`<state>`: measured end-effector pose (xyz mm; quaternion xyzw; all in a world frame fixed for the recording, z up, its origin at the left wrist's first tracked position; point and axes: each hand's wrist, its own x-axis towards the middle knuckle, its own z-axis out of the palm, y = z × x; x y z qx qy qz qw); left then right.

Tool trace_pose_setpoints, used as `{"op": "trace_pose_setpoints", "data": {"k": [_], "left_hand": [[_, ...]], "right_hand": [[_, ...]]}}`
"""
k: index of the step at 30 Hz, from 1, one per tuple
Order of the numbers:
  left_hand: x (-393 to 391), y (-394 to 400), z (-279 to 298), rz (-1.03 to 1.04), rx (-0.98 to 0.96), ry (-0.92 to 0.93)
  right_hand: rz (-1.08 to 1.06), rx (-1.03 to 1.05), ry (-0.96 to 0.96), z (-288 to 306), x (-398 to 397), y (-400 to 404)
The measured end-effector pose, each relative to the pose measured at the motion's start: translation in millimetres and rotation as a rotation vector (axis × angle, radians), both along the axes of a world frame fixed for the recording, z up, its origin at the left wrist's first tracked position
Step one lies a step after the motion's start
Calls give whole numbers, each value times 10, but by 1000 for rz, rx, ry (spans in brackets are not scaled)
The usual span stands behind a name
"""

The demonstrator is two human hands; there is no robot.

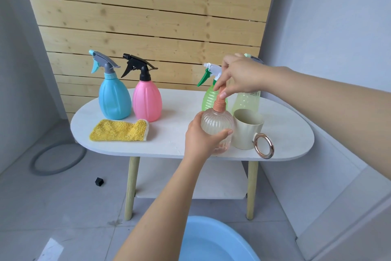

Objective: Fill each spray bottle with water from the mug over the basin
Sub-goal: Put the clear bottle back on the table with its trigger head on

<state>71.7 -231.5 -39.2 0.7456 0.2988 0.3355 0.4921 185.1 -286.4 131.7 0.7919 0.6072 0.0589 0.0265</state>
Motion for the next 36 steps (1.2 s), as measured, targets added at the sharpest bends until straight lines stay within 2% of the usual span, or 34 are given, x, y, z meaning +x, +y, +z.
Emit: {"op": "trace_pose_setpoints", "data": {"k": [6,8,10,17,23,26,28,31,36], "left_hand": [[14,5,-20,11,8,9],[23,8,-25,11,10,3],[22,14,-36,13,5,-2],[8,-3,-40,-3,-28,-8],[7,2,-47,-1,-12,5],[4,10,-46,3,-7,10],[-2,5,-43,3,-7,14],[-6,2,-23,-12,-37,4],[-15,-7,-25,5,3,20]], "right_hand": [[-150,42,-155,-65,-152,75],[-179,101,-91,-108,-213,114],[-201,83,29,-100,-240,132],[-189,-100,687,111,-74,-50],[-124,-306,1039,144,144,-203],[-113,-399,1142,161,266,-252],[-114,-372,1112,153,252,-254],[-109,-220,989,129,114,-206],[-123,-44,397,124,-123,-70]]}}
